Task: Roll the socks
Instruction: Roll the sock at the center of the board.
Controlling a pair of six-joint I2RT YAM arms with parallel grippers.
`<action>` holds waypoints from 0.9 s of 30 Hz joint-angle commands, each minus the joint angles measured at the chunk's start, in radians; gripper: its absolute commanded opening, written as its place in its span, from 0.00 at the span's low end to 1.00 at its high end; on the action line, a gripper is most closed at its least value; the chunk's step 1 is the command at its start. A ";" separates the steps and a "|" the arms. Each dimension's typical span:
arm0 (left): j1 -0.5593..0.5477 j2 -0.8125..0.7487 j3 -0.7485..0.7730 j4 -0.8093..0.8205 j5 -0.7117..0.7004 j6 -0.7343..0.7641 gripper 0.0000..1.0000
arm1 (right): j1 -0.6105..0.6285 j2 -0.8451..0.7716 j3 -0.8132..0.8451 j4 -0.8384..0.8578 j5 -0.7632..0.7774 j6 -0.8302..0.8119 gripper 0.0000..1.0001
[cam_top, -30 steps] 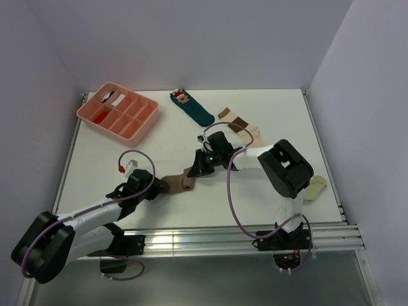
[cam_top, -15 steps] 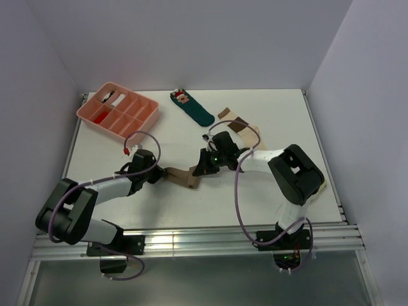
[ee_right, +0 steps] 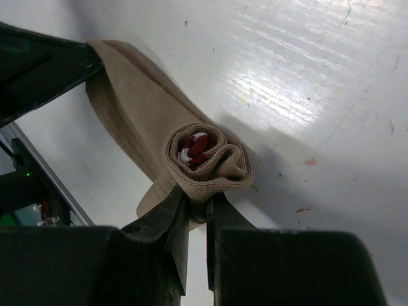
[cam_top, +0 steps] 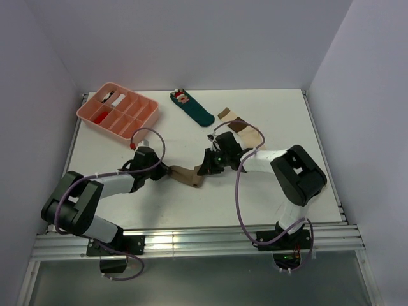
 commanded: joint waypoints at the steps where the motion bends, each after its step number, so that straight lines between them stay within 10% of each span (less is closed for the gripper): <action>1: -0.036 -0.054 0.021 0.027 -0.021 0.077 0.09 | 0.019 0.033 0.055 -0.087 0.063 -0.040 0.00; 8: -0.107 -0.156 0.083 -0.062 -0.119 0.098 0.38 | 0.039 0.071 0.149 -0.250 0.175 -0.059 0.00; 27: -0.498 -0.282 0.015 -0.012 -0.419 0.314 0.77 | 0.101 0.200 0.480 -0.721 0.355 0.019 0.00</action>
